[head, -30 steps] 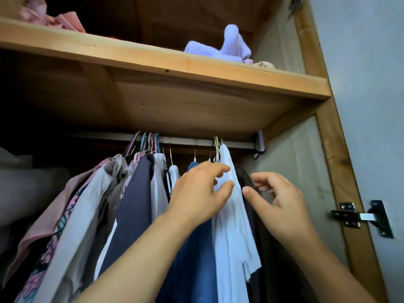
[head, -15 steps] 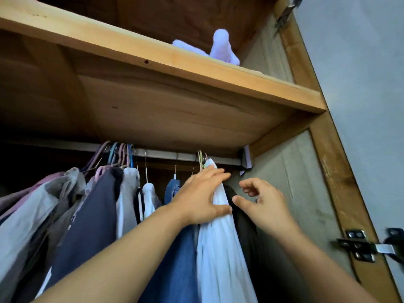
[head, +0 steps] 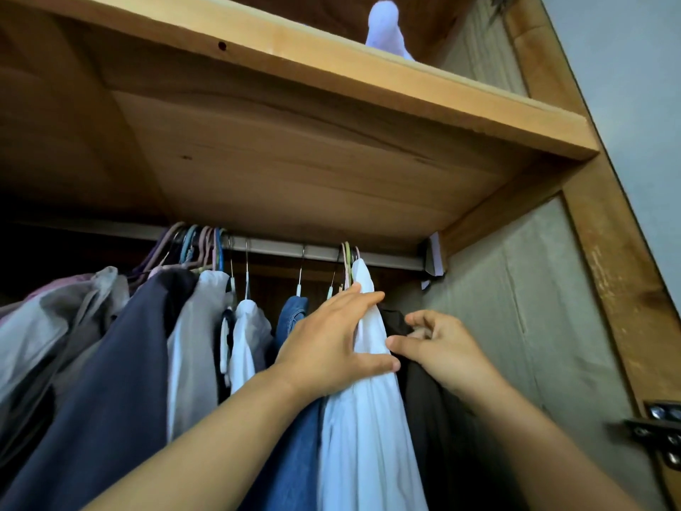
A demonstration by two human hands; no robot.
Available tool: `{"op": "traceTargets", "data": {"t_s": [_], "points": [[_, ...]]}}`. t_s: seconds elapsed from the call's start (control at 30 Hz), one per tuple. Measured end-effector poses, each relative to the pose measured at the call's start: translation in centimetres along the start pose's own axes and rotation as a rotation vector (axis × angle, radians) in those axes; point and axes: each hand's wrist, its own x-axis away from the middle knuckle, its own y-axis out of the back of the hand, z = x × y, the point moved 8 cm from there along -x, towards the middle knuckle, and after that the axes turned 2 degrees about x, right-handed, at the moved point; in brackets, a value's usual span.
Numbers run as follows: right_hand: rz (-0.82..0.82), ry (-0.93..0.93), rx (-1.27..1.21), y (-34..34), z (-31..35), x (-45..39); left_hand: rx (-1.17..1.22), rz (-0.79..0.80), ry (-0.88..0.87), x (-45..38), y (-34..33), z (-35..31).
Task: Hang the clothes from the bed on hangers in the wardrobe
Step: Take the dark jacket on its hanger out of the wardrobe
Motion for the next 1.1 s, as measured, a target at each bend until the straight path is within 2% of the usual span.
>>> {"op": "traceTargets", "data": {"t_s": [0.1,0.27,0.47,0.83,1.1], "points": [[-0.033,-0.026,0.064,0.3,-0.6,-0.4,0.003,-0.01,-0.021,0.1,-0.7,0.5],[-0.21,0.035,0.445,1.5,0.1,0.0,-0.009,-0.004,-0.06,0.0,-1.7,0.7],[-0.332,0.059,0.657,2.2,1.2,0.9,-0.048,-0.018,-0.083,0.3,-1.4,0.7],[-0.503,0.15,0.72,5.5,2.7,0.6,-0.117,-0.08,-0.129,1.1,0.5,0.9],[-0.514,0.174,0.771,4.6,5.1,0.7,-0.119,-0.137,-0.223,1.8,1.6,0.7]]}}
